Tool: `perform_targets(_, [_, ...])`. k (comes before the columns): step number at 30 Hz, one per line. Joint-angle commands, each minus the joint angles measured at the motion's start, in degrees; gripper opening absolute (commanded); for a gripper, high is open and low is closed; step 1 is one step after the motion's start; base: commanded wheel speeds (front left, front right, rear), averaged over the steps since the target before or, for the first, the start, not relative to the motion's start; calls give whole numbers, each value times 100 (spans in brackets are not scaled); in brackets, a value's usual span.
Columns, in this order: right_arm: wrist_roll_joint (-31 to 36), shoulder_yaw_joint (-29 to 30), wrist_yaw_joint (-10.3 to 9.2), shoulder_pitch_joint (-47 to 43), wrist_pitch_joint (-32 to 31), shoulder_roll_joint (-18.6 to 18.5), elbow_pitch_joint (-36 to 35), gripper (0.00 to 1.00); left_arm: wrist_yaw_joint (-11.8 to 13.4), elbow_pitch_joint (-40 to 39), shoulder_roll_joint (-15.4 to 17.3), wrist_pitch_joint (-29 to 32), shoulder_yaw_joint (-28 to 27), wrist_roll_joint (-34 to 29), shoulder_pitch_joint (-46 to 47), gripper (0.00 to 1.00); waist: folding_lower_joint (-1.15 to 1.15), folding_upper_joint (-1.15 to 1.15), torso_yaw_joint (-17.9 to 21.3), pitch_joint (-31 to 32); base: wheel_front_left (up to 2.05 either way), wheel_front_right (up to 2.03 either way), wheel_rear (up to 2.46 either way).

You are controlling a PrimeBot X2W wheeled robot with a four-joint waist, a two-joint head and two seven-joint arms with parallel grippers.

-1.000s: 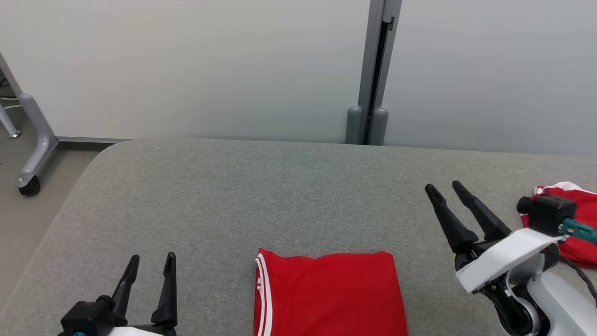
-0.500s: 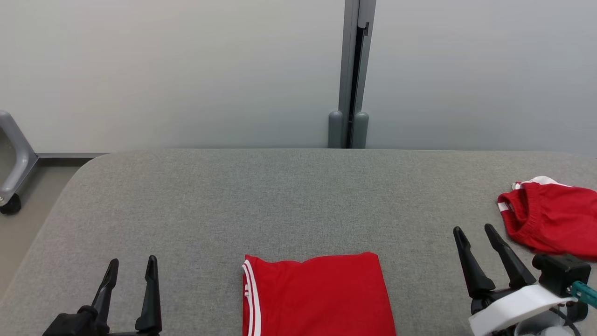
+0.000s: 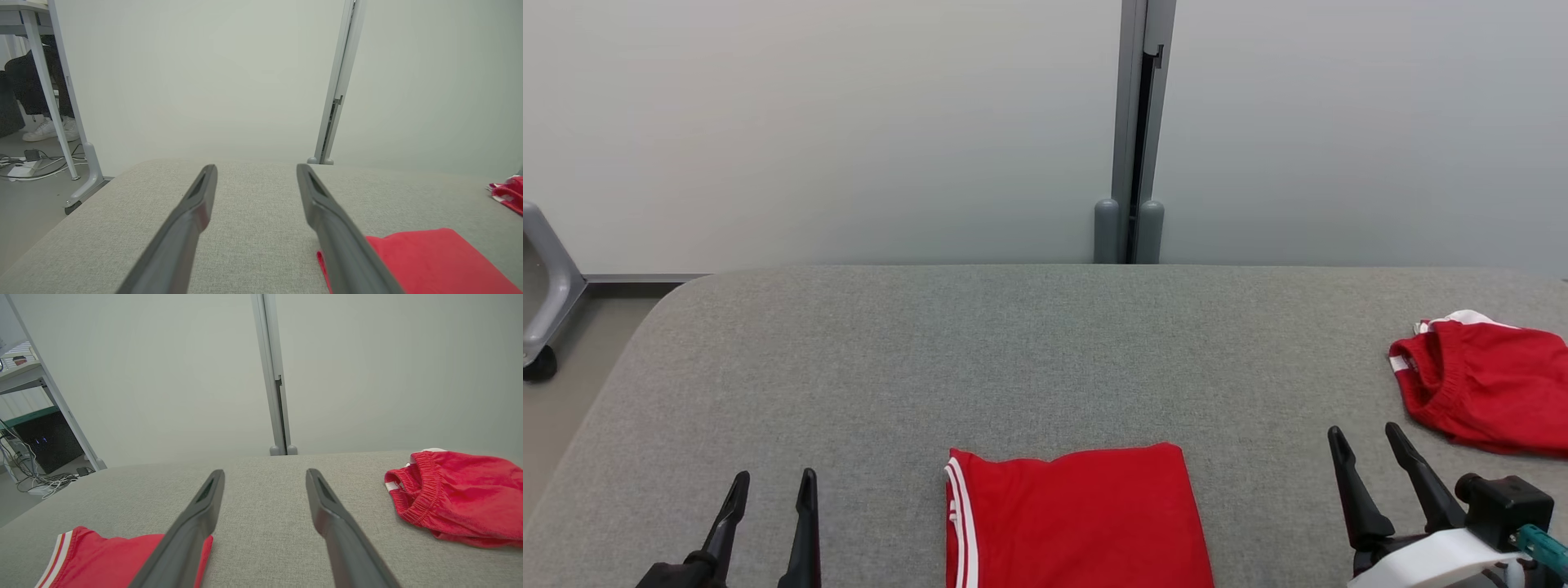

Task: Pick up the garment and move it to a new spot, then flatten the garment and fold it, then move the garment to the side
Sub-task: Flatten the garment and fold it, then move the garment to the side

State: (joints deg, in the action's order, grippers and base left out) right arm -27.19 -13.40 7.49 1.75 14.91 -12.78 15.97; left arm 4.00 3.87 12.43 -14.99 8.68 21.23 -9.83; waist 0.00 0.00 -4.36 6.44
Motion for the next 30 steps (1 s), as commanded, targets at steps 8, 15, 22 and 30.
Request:
perform_targets(8, [-73, -275, 1, 101, 36, -52, 248, 100, -207, 115, -152, -23, -162, -131, 26, 100, 0, 0, -77, 16, 0, 0, 0])
perform_targets(15, [-226, -684, 1, 398, -232, 60, 667, 100, -321, 177, -229, -23, -164, -218, 116, 100, 0, 0, -254, 9, 0, 0, 0])
perform_targets(22, [-363, -926, 1, 1012, -1058, 391, 1605, 100, -403, 295, -247, -23, -101, -311, 188, 100, 0, 0, -634, 37, 0, 0, 0])
perform_targets(30, [-518, -601, 2, 1395, -2422, 643, 2897, 100, -432, 354, -226, -23, -61, -322, 152, 100, 0, 0, -987, 105, 0, 0, 0])
